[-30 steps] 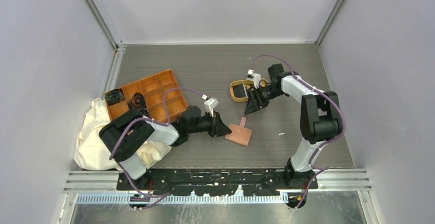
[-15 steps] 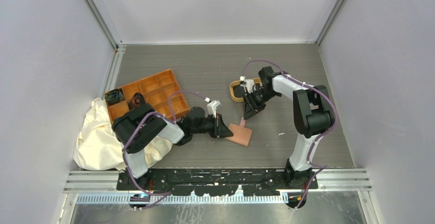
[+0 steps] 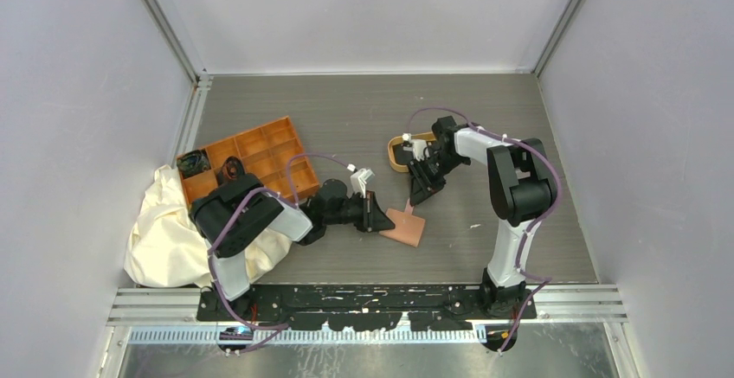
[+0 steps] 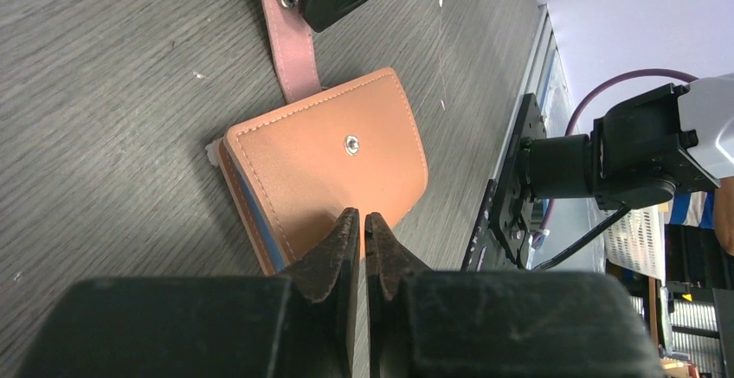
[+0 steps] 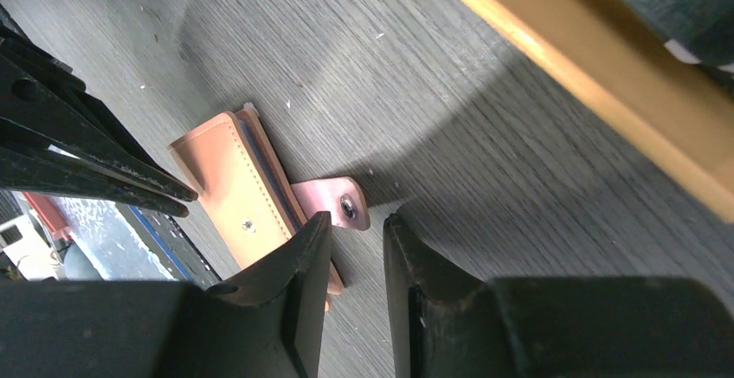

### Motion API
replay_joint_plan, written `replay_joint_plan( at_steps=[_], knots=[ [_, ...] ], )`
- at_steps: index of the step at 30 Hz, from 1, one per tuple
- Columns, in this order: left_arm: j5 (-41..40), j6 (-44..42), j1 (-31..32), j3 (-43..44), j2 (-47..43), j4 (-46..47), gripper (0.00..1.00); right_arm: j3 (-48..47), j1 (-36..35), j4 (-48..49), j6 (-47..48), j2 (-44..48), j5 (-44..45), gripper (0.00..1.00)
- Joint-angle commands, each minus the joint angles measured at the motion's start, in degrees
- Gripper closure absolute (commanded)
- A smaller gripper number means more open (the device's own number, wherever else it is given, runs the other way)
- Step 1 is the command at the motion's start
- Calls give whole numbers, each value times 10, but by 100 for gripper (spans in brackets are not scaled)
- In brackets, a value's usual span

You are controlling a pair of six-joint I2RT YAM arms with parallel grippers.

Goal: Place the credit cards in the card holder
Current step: Close the card holder at the center of the board.

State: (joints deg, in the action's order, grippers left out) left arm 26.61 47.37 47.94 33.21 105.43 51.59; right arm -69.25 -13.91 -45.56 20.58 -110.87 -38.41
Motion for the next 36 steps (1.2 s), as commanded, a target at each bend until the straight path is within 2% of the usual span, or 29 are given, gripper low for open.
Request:
replay_joint_plan(
  at_steps=[1, 18, 29, 36],
  knots=[
    [3, -6, 0, 19, 2, 17, 93, -22, -3, 7, -2, 3, -15, 66],
    [7, -7, 2, 31, 14, 2, 96, -37, -2, -24, 25, -3, -62, 80],
    [10, -11, 2, 36, 16, -9, 97, -38, 4, -36, 40, 8, -73, 83],
    [10, -11, 3, 40, 21, -15, 97, -39, 6, -37, 44, 17, -79, 81]
  ],
)
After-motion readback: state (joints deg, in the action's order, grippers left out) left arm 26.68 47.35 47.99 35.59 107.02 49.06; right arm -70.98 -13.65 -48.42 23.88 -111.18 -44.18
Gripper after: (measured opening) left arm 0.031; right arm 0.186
